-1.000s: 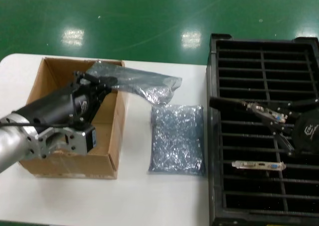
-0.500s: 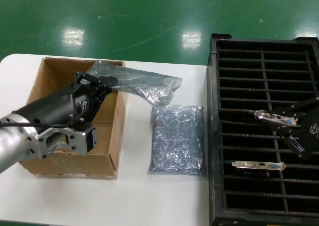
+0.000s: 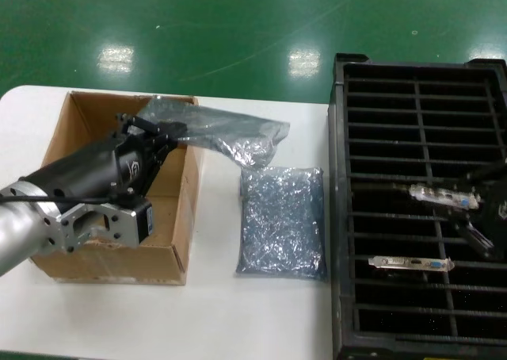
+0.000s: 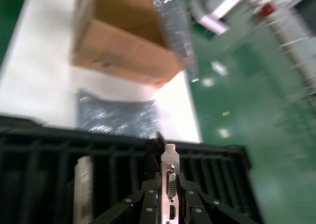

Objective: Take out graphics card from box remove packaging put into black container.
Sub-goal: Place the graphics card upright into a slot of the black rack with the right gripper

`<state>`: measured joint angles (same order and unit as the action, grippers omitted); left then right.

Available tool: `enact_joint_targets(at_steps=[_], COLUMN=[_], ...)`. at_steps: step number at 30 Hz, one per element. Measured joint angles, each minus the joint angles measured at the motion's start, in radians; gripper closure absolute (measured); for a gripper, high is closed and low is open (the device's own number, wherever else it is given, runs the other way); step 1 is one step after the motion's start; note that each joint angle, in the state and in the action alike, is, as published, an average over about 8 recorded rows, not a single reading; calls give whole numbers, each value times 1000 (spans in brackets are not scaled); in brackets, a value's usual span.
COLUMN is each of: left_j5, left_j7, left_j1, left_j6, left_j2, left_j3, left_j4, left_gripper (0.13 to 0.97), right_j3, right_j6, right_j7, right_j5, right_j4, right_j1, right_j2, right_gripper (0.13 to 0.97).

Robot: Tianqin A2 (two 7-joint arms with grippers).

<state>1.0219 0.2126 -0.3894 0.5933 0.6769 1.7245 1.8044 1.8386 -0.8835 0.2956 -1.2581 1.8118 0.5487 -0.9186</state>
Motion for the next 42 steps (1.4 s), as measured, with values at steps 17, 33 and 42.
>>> enact_joint_targets(at_steps=[17,33,42], left_j5=[0,0,0], left_j7=[0,0,0], left_j1=[0,0,0], left_j6=[0,0,0], left_j2=[0,0,0], left_j3=[0,0,0], left_j4=[0,0,0], left_gripper=[957,957,957], right_j3=[15,54,96], right_j6=[-415,-479,-498], right_j7=[45,108,129], right_j5=[-242,-236,-165], right_j4=[108,141,76], right_j1=[264,198,260], right_j2=[-139,-196,-137], right_gripper=[907,907,907])
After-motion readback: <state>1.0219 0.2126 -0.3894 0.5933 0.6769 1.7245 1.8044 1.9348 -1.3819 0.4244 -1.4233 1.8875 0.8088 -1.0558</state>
